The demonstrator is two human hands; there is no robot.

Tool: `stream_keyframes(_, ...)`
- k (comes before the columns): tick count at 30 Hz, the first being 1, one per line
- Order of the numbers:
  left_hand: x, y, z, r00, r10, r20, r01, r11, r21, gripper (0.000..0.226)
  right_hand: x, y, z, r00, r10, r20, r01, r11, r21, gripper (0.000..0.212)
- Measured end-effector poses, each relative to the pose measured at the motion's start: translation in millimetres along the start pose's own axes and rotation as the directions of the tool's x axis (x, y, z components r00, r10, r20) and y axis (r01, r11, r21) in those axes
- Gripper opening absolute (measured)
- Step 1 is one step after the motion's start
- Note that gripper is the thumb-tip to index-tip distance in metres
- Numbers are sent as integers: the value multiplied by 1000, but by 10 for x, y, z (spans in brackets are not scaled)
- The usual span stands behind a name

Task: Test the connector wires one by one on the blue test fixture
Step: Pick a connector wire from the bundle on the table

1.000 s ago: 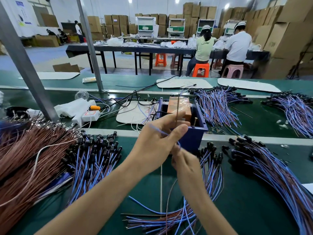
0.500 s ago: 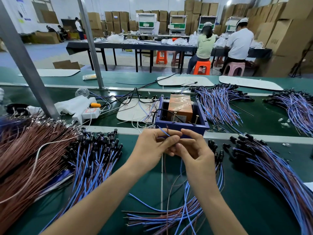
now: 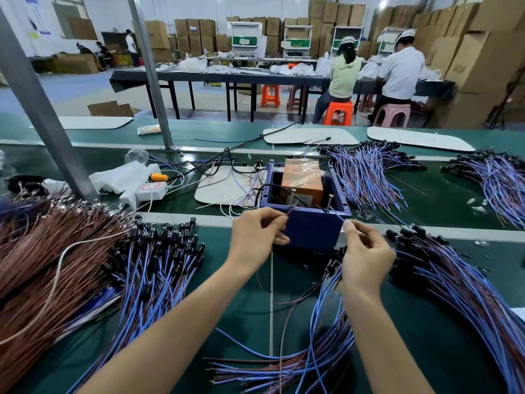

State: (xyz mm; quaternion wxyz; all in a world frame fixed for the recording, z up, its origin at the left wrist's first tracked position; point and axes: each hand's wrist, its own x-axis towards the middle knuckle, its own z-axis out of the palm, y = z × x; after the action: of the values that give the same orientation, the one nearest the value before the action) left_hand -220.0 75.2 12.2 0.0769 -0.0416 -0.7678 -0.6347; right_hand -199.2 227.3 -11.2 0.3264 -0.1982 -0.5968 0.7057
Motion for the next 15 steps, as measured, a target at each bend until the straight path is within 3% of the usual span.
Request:
stream_keyframes(3,78,-27,25,997,50,-50,-41,985,169,21,45,52,13,999,-3,-37,1,998,-68,22)
stream_keyframes(7,149,-40,47,995,66,-76,-43,962,270,17,76,92,17,998,14,-67,-21,994,-106,17)
stream_keyframes(15,241,-89,50,999,1,-51,16,945,328,19,83,140,69,995,33,-90,-45,990,-133,11)
